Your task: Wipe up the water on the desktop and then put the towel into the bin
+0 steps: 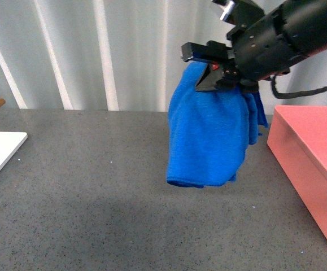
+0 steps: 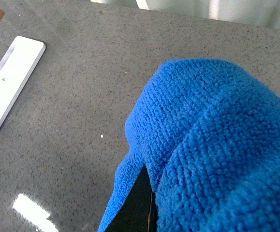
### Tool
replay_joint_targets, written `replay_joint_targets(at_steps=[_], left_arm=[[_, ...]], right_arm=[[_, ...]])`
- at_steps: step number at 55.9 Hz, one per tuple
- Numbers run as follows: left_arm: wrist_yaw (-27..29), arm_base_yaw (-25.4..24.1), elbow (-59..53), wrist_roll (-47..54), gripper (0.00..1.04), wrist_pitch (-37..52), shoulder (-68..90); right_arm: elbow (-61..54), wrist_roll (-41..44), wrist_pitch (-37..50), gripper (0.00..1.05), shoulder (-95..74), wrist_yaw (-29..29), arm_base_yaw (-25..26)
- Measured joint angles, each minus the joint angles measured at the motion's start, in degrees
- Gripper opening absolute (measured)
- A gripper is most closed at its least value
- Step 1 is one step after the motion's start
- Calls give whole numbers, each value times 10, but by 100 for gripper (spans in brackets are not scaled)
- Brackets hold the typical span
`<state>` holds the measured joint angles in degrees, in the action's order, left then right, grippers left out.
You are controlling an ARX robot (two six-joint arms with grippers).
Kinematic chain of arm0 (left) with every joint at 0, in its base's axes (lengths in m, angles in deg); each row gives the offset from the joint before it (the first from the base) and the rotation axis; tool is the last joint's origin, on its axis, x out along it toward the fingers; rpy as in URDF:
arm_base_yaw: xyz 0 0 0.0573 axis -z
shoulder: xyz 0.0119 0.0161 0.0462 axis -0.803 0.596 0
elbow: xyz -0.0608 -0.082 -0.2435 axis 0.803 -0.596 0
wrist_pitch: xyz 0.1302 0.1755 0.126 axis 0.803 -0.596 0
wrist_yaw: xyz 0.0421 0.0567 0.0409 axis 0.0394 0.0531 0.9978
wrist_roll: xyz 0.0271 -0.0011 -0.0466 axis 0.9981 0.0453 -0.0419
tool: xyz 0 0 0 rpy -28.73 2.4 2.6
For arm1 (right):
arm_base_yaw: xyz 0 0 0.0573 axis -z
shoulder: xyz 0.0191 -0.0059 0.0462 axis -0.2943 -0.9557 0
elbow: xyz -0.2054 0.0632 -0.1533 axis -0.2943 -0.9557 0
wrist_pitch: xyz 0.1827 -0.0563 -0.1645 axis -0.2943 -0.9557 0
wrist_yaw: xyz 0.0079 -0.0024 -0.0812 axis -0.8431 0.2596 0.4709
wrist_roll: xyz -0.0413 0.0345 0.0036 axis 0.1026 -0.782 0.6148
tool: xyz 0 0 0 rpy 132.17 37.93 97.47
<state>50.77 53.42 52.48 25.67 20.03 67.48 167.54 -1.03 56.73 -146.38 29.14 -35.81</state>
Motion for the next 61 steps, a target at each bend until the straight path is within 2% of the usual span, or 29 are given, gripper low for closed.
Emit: replay_joint_targets(at_steps=[12,29,46,61], left_arm=[[0,0,0,0,4,0,0],[0,0,0,0,4,0,0],[0,0,0,0,4,0,0],[0,0,0,0,4,0,0]], right_arm=[[67,-58,-10,4,-108,35,-25],[58,-90,23,4,-195,50,-34],[15,-75,38,4,-232,56,7],[42,-28,29,4,-249,75,42]])
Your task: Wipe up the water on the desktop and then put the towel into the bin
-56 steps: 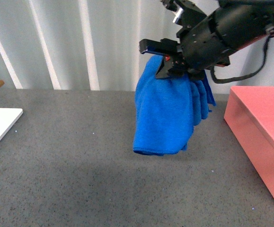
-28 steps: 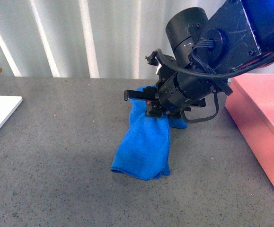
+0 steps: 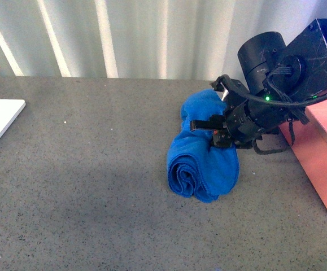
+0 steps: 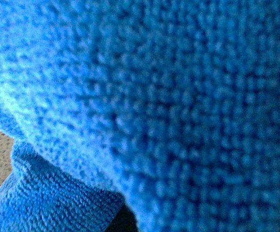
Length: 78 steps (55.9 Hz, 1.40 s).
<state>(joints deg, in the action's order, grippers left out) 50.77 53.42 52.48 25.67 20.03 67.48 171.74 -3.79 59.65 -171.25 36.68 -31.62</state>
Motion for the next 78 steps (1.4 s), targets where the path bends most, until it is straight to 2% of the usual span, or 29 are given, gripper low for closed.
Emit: replay_joint_targets(at_steps=[21,38,46,52,62,69,78], left_arm=[[0,0,0,0,4,0,0],[0,0,0,0,4,0,0],[0,0,0,0,4,0,0],[0,0,0,0,4,0,0],[0,0,0,0,4,0,0],[0,0,0,0,4,0,0],[0,0,0,0,4,0,0]], right_arm=[[158,51,-27,4,-87,15,-4],[314,61,-69,4,-168,-12,-58],[332,63,-74,4,-175,-40,-88],[316,64,-60,4,-169,-66,-108],[198,98,-61,4,-102,-86,-125],[110,137,-76,4,-43,-80,-118],[-3,218,-96,4,30,-79,-84]])
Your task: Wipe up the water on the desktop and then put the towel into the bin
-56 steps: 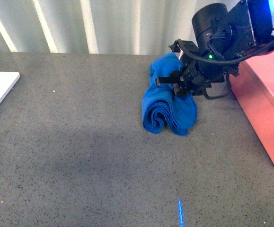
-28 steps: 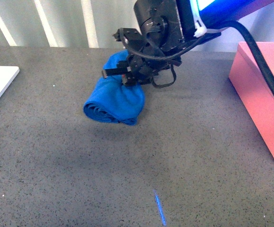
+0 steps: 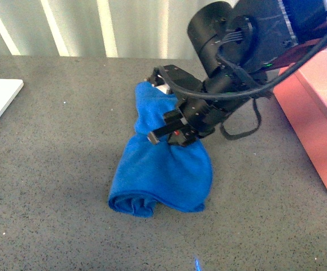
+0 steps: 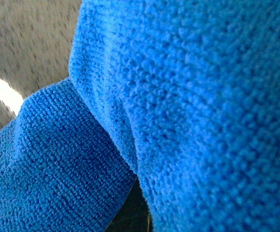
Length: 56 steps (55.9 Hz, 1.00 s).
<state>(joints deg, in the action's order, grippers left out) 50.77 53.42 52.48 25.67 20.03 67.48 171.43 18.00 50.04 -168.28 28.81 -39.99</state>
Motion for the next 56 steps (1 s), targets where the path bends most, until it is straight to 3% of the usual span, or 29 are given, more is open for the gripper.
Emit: replay_joint_targets(at_steps=[7,24,41,56], left_arm=[[0,0,0,0,4,0,0],[0,0,0,0,4,0,0],[0,0,0,0,4,0,0],[0,0,0,0,4,0,0]], right_arm=[[-21,54,-20,4,25,23,40],[1,94,-30,4,30,74,101],[88,91,-51,4,64,76,87],[208,17,-65,4,144,61,88]])
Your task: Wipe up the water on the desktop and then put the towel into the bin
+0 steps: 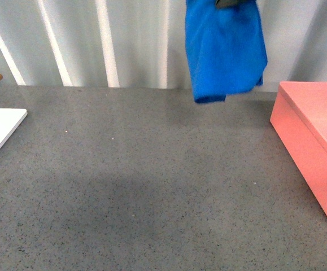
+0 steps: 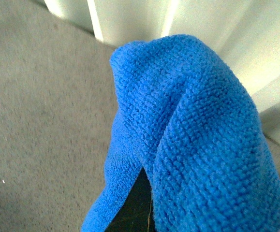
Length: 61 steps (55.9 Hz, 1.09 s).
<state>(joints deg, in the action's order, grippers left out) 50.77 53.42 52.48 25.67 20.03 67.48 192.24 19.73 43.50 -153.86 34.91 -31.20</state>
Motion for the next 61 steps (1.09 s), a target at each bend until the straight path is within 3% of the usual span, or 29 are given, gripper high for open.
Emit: replay_joint_targets(at_steps=[12,19,29,44,61], left_arm=[[0,0,0,0,4,0,0],[0,0,0,0,4,0,0],[0,0,0,0,4,0,0],[0,0,0,0,4,0,0],[0,0,0,0,4,0,0]], right_arm=[[48,-41,-25,4,66,-6,68],[56,-77,-75,4,89,-39,126],[-15,-85,-116,4,95,-56,212],[-130,-39,-96,4,89,-52,258],[-159,-10,-83,4,53,-21,310]])
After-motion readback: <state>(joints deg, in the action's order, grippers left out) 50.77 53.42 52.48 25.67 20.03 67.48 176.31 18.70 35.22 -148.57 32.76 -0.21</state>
